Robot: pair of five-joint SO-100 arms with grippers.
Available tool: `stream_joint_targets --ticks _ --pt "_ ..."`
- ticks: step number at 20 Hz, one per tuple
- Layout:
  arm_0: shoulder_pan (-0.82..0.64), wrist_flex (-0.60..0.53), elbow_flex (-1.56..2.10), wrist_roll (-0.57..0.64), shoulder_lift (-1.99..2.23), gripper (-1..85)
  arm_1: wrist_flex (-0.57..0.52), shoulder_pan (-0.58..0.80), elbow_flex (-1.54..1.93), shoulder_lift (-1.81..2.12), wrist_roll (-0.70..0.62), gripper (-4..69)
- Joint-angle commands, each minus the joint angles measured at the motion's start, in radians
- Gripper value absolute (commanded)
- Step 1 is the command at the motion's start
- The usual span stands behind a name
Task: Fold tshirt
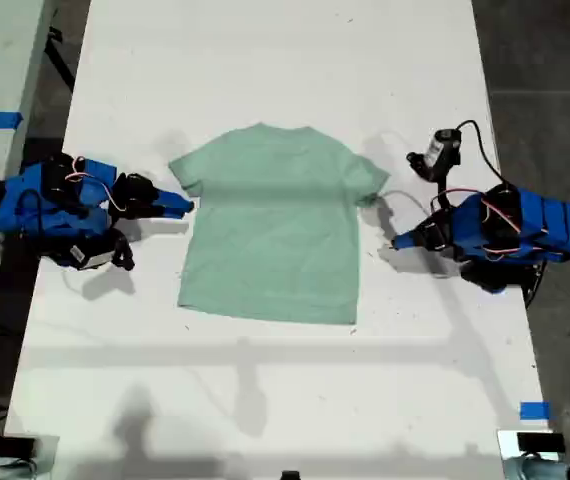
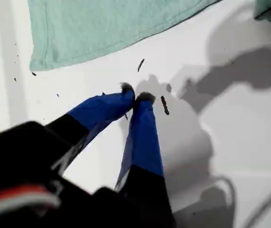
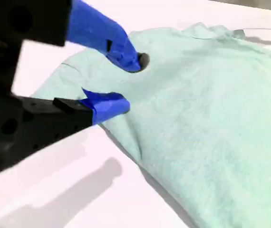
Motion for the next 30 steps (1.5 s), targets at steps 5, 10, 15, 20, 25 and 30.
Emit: stream_joint_targets --ticks 5,10,15,20,25,30 --pt "0.061 -0.031 -0.038 -0.002 0.107 0.1 0.034 0.041 -0.086 0.012 0.661 -0.5" --pt "0.077 -0.069 -0.104 -0.025 0.081 0.1 0.087 0.049 -0.245 -0.011 0.603 -0.5" --pt "0.054 0.006 -0.454 0.002 -0.314 0.1 0.118 0.103 -0.529 -0.314 0.508 -0.5" --pt "-0.153 0.302 -0.942 0.235 -0.736 0.1 0.209 0.241 -0.913 -0.719 0.298 -0.5" --pt "-0.337 0.534 -1.322 0.502 -1.123 0.1 0.296 0.393 -1.213 -1.074 0.063 -0.5" --pt "-0.456 0.591 -1.476 0.643 -1.250 1.0 0.354 0.488 -1.416 -1.331 -0.183 -0.5"
